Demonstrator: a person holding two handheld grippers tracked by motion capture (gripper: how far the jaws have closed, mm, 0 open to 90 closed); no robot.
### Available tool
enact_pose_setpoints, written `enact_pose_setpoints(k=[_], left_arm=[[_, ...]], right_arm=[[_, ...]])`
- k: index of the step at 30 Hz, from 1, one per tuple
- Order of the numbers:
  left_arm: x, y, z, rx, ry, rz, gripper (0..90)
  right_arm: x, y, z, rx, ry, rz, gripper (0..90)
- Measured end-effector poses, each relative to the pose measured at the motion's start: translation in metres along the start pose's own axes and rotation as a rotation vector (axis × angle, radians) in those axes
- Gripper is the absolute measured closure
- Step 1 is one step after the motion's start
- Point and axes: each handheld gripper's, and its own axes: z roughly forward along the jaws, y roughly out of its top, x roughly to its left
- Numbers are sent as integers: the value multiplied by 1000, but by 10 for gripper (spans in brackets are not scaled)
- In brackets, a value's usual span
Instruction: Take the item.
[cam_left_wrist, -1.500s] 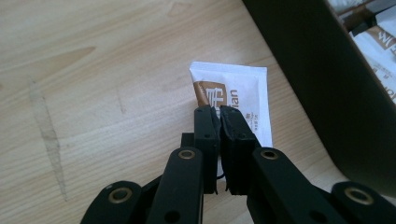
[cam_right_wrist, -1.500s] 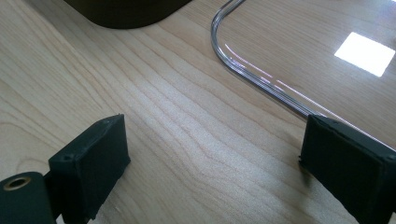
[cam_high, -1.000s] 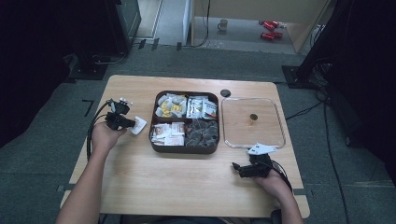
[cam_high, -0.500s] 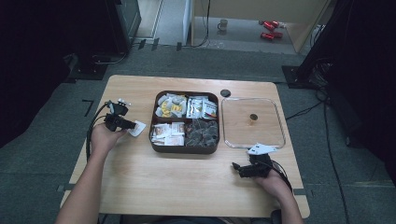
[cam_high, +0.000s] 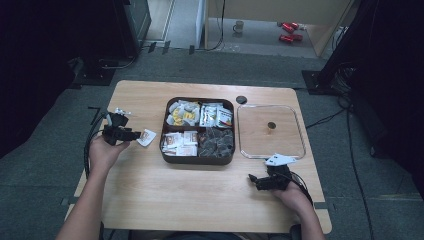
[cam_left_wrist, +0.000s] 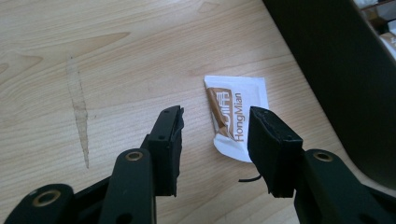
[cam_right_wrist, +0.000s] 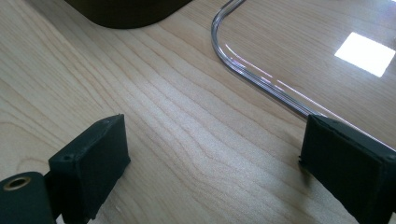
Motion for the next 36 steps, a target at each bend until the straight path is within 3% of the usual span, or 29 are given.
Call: enact_pose_setpoints(k=[8,11,36], left_arm=[[-1,-14,-7,-33,8,-2,518],[-3,-19,-7,-30,39,23,526],[6,-75,-3,-95,46,-32,482]], right_arm=[[0,0,0,0,0,0,76],[0,0,0,0,0,1,76],[0,0,0,1,0,0,76]])
